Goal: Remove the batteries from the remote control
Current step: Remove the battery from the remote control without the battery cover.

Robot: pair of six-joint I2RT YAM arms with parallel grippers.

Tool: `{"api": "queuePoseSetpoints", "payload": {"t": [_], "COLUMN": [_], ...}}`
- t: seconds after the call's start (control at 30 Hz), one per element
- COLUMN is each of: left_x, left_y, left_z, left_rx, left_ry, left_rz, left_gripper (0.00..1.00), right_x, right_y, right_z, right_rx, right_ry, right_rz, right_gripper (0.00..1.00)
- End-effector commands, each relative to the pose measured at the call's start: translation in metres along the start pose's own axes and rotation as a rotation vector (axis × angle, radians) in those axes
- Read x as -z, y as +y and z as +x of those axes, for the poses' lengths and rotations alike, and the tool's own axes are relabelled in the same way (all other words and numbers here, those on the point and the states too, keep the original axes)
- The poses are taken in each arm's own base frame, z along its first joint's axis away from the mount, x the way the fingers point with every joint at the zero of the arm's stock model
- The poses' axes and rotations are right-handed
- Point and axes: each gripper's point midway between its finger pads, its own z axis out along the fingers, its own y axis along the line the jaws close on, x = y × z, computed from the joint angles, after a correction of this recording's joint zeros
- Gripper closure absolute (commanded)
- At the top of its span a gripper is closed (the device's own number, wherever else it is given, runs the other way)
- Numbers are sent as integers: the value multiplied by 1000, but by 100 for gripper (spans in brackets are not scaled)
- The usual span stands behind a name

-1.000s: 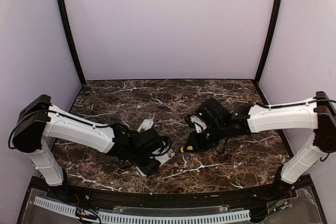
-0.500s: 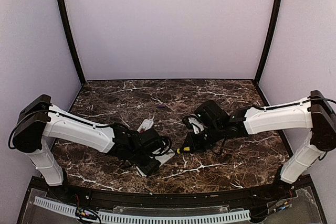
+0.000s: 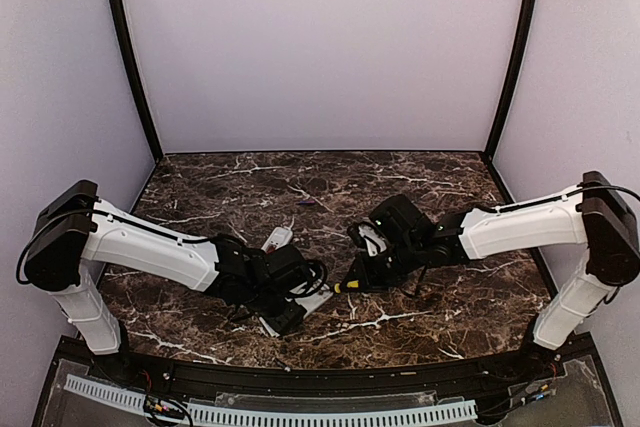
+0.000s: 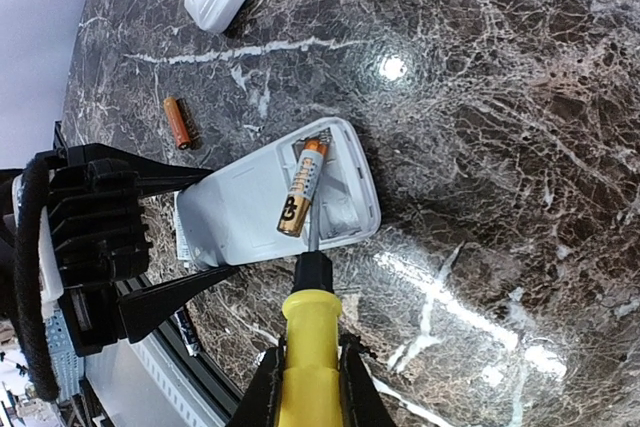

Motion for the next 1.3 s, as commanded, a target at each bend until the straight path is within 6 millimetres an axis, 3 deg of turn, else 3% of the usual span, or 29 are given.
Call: {"api": "queuePoseSetpoints", "payload": {"t": [0.0, 0.8, 1.27], "left_x": [-3, -7, -7], "left_y": [10, 10, 10], "left_z": [5, 7, 6], "left_rx": [-9, -14, -10], "left_ry": [27, 30, 29], "left_rz": [-47, -46, -46], "left_gripper": [58, 58, 58], "right_x": [0, 19, 17], "right_y": [6, 22, 20], "right_z": [-11, -31, -31], "right_rx": [-3, 0, -9], "right_ry": [-35, -96, -101], "right_rz": [-39, -76, -75], "right_gripper": [100, 100, 100]}}
